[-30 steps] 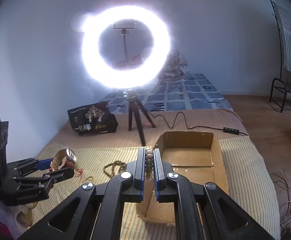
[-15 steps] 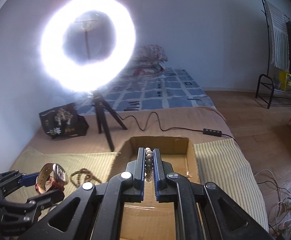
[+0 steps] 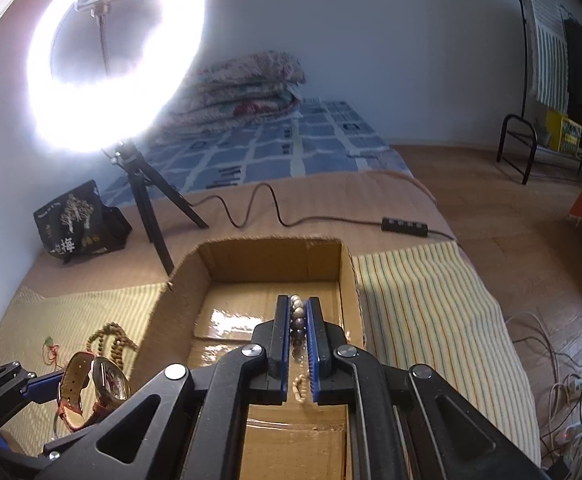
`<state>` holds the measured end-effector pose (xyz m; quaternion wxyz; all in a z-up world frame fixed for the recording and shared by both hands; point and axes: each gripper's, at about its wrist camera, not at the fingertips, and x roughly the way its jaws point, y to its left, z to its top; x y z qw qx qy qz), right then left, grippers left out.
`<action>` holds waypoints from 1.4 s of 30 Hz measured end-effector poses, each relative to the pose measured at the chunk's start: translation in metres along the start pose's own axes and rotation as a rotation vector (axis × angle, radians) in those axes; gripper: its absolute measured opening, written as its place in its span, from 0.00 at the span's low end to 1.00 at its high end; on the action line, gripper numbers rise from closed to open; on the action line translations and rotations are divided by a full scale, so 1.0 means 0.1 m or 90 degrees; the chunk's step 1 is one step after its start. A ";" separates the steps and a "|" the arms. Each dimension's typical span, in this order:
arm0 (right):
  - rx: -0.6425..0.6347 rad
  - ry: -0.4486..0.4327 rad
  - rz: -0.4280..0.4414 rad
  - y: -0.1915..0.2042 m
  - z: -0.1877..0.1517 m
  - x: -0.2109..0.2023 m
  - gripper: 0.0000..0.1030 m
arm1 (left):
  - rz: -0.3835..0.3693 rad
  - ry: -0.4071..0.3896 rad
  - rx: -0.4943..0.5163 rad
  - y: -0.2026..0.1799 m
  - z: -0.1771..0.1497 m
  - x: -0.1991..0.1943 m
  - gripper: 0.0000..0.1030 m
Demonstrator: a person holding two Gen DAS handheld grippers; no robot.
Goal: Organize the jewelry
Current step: 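Carry both items into the cardboard box and open both tools, then move the left tool to the green jade pendant and the right tool to the blue bangle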
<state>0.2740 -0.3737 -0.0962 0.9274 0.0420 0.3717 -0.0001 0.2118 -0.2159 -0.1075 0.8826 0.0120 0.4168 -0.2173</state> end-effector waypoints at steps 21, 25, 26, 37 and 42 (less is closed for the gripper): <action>0.015 0.008 -0.036 -0.03 -0.02 -0.06 0.70 | 0.000 -0.012 0.010 -0.01 -0.01 -0.08 0.70; 0.017 -0.003 -0.048 -0.02 -0.02 -0.14 0.82 | 0.002 -0.019 0.009 0.02 -0.01 -0.16 0.70; 0.017 -0.005 -0.051 -0.01 -0.01 -0.16 0.83 | 0.002 -0.020 0.008 0.03 -0.01 -0.18 0.70; 0.022 -0.037 -0.076 0.09 -0.02 -0.41 1.00 | 0.026 -0.047 0.021 0.23 -0.07 -0.45 0.70; 0.019 -0.044 -0.074 0.17 -0.04 -0.49 1.00 | 0.041 -0.057 0.005 0.48 -0.09 -0.58 0.70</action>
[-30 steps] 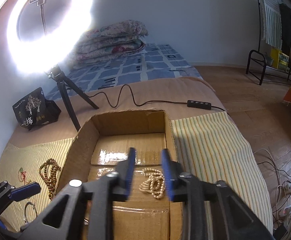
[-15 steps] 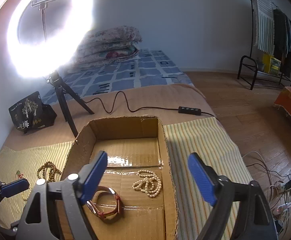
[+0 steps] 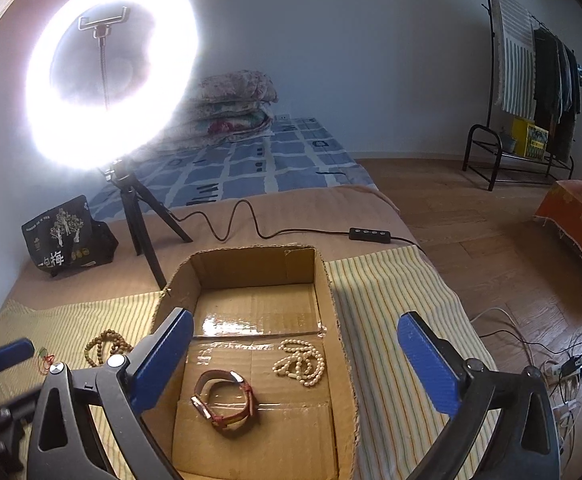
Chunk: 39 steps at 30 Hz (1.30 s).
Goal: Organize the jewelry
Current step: 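Move the left tool to the green jade pendant and the right tool to the blue bangle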
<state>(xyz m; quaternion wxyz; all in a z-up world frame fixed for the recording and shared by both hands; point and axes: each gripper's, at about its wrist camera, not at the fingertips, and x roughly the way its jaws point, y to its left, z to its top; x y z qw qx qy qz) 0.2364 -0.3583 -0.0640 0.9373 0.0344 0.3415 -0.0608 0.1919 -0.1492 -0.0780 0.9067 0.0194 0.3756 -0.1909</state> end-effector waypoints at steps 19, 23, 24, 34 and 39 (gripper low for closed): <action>-0.128 -0.006 0.114 1.05 -0.32 -0.38 1.00 | 0.088 -0.010 -0.097 1.35 -0.17 -0.33 0.70; -0.167 0.011 0.146 1.35 -0.49 -0.40 1.00 | 0.104 -0.002 -0.121 1.61 -0.26 -0.32 0.70; -0.173 0.019 0.155 1.41 -0.54 -0.40 1.00 | 0.108 0.002 -0.127 1.68 -0.29 -0.31 0.70; -0.247 0.121 0.219 1.99 -1.07 -0.22 1.00 | 0.121 0.068 -0.182 2.23 -0.57 -0.06 0.70; -0.257 0.151 0.223 2.05 -1.22 -0.14 1.00 | 0.133 0.083 -0.184 2.35 -0.66 0.08 0.70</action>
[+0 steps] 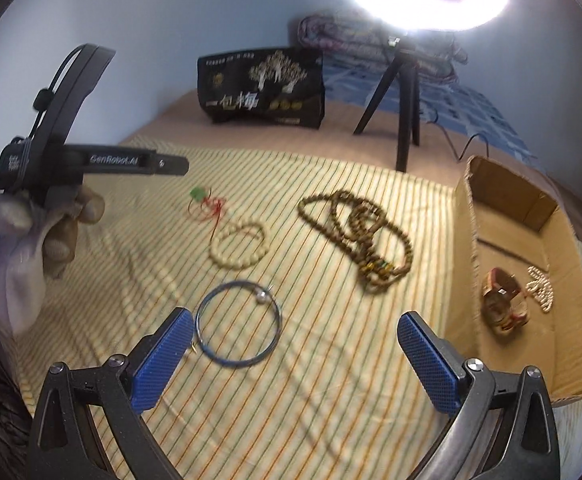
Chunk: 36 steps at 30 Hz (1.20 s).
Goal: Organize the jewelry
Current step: 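Move the left tool to the green jade pendant and the right tool to the blue bangle, then grasp the jade pendant with the left tool while the right tool grasps the blue bangle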
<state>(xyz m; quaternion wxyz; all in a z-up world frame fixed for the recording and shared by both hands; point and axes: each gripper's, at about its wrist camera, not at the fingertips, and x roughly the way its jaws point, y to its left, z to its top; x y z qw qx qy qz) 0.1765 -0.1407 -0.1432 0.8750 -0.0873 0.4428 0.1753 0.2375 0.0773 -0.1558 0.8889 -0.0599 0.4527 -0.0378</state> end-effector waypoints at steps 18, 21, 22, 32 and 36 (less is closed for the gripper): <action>-0.012 0.054 0.035 0.08 -0.09 0.33 1.00 | 0.025 0.021 0.081 -0.04 -0.12 0.52 0.70; -0.012 0.062 0.041 0.10 -0.09 0.39 1.00 | 0.024 0.020 0.088 -0.07 -0.11 0.55 0.68; -0.011 0.064 0.043 0.11 -0.09 0.41 1.00 | 0.023 0.021 0.090 -0.07 -0.11 0.56 0.66; 0.017 0.086 0.066 0.10 -0.09 0.55 1.00 | 0.026 0.023 0.092 -0.08 -0.09 0.64 0.45; 0.015 0.090 0.071 0.15 -0.08 0.59 1.00 | 0.027 0.022 0.099 -0.10 -0.10 0.64 0.33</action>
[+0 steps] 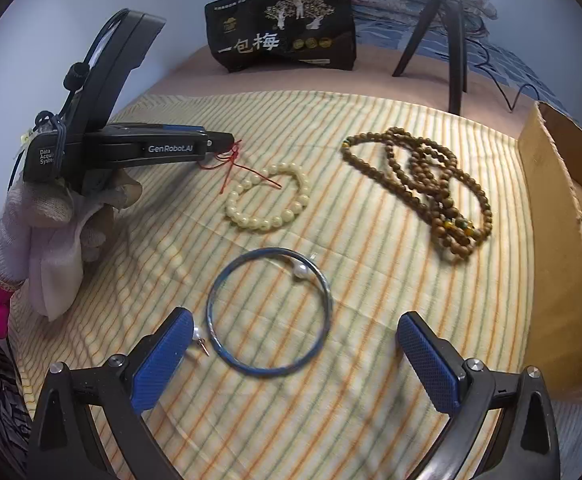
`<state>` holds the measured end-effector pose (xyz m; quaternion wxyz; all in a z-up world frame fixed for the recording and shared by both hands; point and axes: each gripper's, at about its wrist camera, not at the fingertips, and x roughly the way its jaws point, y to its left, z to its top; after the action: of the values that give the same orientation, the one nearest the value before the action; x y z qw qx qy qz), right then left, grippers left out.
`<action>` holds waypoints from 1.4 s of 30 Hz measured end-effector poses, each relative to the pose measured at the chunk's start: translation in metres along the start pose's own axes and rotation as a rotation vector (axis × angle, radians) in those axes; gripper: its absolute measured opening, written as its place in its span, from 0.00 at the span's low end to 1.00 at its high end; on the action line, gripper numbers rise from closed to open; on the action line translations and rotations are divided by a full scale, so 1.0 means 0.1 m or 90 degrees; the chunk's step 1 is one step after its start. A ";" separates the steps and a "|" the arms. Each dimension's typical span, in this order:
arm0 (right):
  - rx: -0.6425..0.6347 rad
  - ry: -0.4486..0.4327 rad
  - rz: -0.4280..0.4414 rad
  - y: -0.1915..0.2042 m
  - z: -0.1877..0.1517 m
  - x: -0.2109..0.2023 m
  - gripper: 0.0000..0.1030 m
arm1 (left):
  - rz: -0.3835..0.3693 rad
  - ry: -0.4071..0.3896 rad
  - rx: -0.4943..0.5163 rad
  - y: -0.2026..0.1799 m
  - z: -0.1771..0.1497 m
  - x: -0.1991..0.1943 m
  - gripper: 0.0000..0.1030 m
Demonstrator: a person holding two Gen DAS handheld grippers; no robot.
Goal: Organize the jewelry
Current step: 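Grasp the jade pendant with the left tool while the right tool grasps the blue bangle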
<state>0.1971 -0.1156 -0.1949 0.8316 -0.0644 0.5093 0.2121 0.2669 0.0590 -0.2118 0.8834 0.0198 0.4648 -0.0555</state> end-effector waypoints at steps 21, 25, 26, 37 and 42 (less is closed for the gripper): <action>-0.063 0.043 -0.074 0.26 0.08 0.19 0.80 | 0.001 -0.001 0.004 0.00 0.00 -0.01 0.30; -0.067 0.039 -0.063 0.27 0.08 0.14 0.71 | 0.000 0.000 0.001 0.00 0.01 -0.02 0.30; -0.066 0.039 -0.061 0.27 0.08 0.14 0.71 | -0.001 0.000 0.000 0.00 0.01 -0.03 0.30; -0.038 0.000 -0.046 0.19 0.12 -0.09 0.70 | -0.022 -0.024 -0.033 0.08 0.07 -0.30 0.29; -0.035 -0.021 -0.049 0.18 0.16 -0.23 0.70 | -0.042 -0.050 -0.047 0.07 0.15 -0.53 0.29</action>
<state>0.1939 -0.1010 -0.1651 0.8453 -0.1031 0.4866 0.1950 0.2500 0.0693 -0.1601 0.8989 -0.0305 0.4317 -0.0685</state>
